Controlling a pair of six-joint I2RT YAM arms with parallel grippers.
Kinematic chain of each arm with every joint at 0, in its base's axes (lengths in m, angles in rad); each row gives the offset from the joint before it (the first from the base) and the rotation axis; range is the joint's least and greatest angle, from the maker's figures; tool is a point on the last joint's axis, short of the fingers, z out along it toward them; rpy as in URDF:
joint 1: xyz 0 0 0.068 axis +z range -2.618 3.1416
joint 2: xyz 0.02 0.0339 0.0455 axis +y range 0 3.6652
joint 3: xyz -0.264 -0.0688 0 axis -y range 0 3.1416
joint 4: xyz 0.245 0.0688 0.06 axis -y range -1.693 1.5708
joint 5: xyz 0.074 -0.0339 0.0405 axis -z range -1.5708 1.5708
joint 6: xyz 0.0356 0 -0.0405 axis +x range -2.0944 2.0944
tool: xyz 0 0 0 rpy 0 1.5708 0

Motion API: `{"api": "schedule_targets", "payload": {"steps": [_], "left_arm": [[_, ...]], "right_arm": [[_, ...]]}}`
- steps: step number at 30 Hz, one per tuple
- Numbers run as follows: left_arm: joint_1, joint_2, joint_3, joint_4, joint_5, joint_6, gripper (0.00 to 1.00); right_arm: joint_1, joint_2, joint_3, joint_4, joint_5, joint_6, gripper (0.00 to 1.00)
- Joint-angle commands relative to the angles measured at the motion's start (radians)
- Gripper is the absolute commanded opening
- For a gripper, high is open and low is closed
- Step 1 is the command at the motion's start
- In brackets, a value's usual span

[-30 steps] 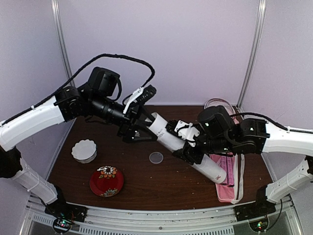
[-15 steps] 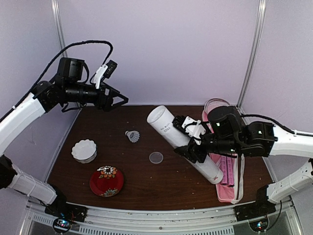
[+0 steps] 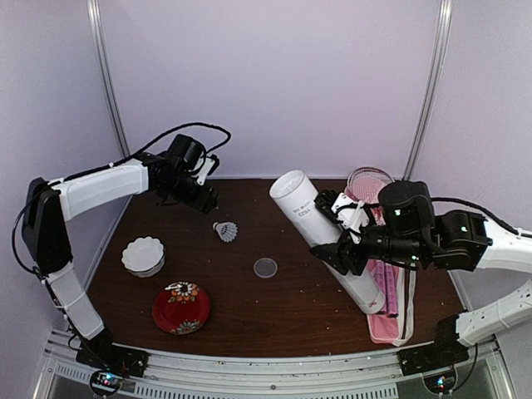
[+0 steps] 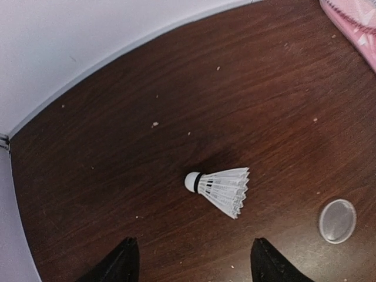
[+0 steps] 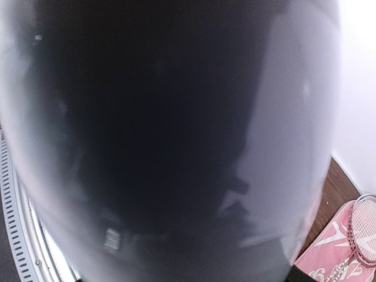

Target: Pack up the badminton gear

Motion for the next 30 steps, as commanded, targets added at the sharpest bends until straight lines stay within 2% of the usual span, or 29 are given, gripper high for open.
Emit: {"api": "schedule_targets", "payload": {"steps": [1,15,25,28,30], "left_arm": [[-0.023,0.104,0.046,0.017,-0.151,0.040,0.67],[-0.055,0.395,0.246,-0.015,-0.107,0.067,0.66],[-0.086,0.447,0.243,-0.044,-0.149,0.120,0.60],[-0.087,0.450,0.222,-0.045,-0.166,0.120,0.56],[-0.087,0.456,0.221,-0.045,-0.190,0.126,0.49]], "right_arm": [[0.005,-0.018,-0.018,0.022,0.030,0.032,0.57],[0.006,-0.014,-0.020,0.021,0.029,0.048,0.57],[0.005,0.009,-0.022,0.032,0.024,0.044,0.58],[0.006,0.016,-0.022,0.037,0.021,0.041,0.58],[0.005,0.020,-0.020,0.037,0.017,0.041,0.58]]}}
